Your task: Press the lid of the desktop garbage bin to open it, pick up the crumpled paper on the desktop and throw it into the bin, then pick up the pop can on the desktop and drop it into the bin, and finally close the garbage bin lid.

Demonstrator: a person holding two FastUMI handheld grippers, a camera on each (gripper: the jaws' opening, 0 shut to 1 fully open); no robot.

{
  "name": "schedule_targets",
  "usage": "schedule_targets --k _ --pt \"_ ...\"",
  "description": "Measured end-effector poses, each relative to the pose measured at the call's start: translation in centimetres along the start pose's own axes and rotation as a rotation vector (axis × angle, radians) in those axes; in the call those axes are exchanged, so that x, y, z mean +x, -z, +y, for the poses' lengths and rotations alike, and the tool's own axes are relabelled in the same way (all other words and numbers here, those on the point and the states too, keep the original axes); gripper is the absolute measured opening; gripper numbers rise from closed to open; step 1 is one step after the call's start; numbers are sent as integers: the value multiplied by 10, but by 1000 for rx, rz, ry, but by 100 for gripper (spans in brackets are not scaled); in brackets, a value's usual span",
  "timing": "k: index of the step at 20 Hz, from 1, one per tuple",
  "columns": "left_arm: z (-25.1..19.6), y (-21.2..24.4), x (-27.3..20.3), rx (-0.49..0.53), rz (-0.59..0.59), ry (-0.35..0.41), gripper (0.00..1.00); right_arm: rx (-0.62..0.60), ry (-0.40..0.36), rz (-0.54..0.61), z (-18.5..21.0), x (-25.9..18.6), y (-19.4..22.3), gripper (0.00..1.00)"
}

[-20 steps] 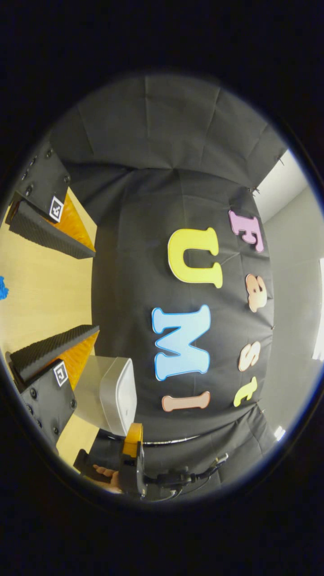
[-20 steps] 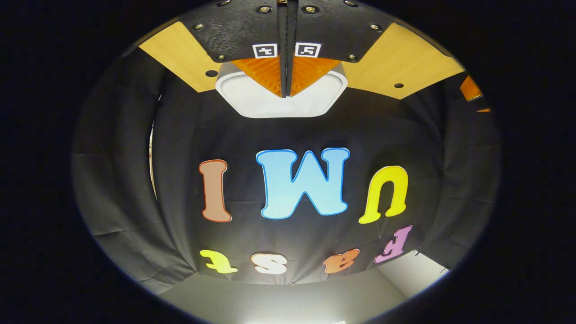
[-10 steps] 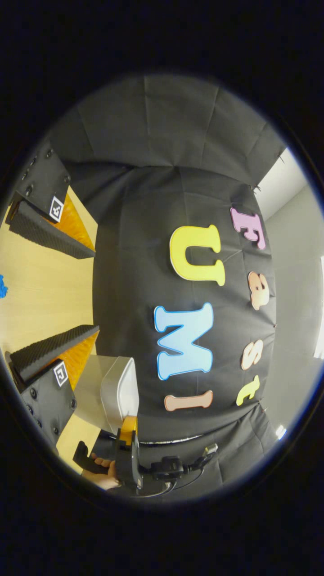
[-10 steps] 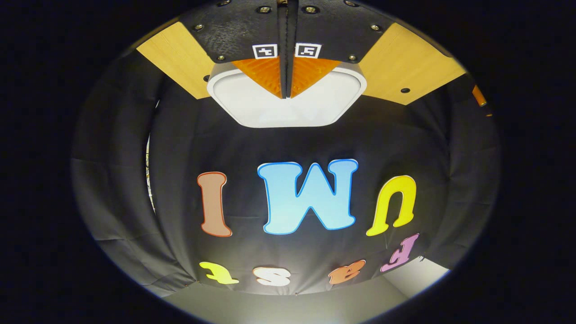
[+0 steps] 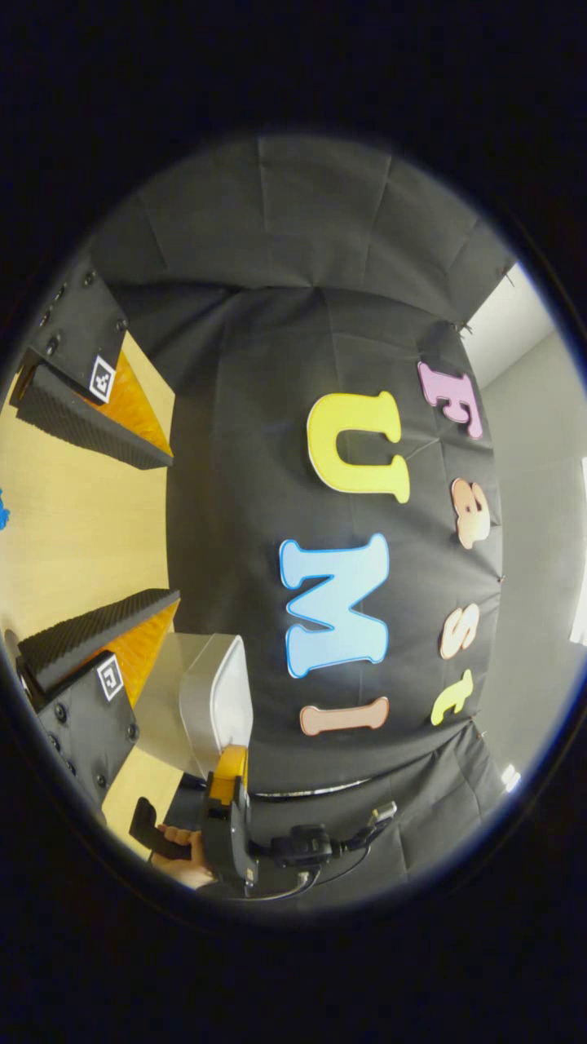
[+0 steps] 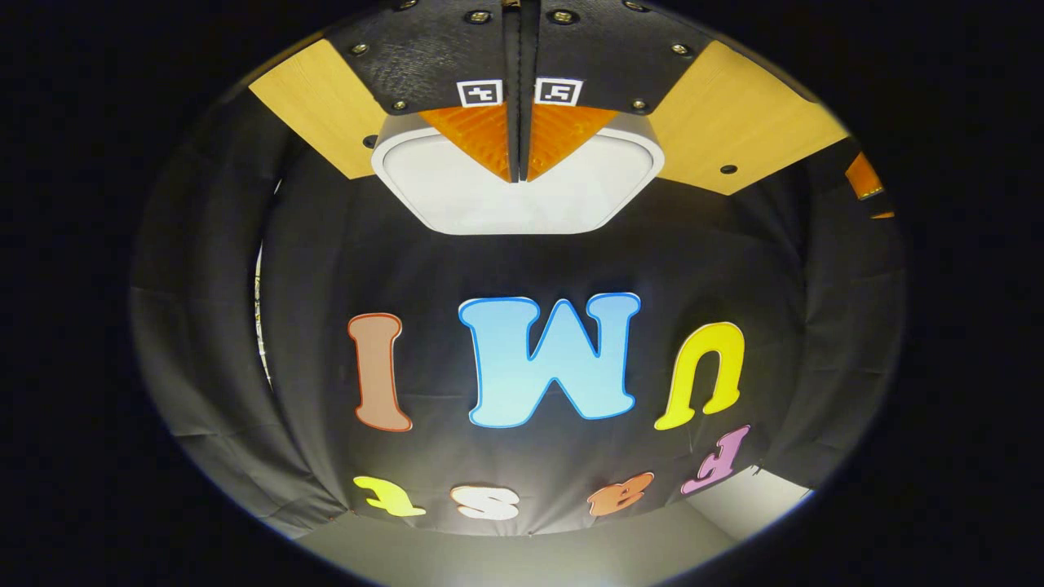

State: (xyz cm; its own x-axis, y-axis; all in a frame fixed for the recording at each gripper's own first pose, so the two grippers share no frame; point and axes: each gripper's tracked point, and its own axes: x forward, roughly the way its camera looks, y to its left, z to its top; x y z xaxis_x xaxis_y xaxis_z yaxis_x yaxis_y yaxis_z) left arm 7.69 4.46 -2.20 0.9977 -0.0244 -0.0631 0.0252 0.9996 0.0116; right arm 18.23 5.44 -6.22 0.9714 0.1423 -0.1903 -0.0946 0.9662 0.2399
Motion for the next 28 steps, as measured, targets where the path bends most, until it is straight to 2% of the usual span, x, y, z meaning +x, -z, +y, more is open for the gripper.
schedule_targets --k 1,2,5,10,20,23,24,28 --pt "-1 -1 -1 1 -2 3 93 6 8 -6 -1 -1 -4 0" --pt "-2 -1 -3 2 -2 4 96 17 16 -14 -1 -1 -6 0" --pt "3 -2 -8 7 -2 -9 96 34 23 -13 2 -5 -11 0" --pt "12 -1 -15 0 5 -34 100 27 29 -122 3 -18 -41 0" --pt "1 6 -21 -13 16 -15 100 16 26 -110 1 -39 -41 0" --pt "1 16 -21 -25 43 -14 100 -18 44 -116 -1 -50 -42 0" --pt "0 24 -21 -29 65 -12 96 -28 54 -123 -2 -52 -42 0" --pt "2 51 -25 -54 135 -8 100 -57 53 -144 4 -68 -41 0"
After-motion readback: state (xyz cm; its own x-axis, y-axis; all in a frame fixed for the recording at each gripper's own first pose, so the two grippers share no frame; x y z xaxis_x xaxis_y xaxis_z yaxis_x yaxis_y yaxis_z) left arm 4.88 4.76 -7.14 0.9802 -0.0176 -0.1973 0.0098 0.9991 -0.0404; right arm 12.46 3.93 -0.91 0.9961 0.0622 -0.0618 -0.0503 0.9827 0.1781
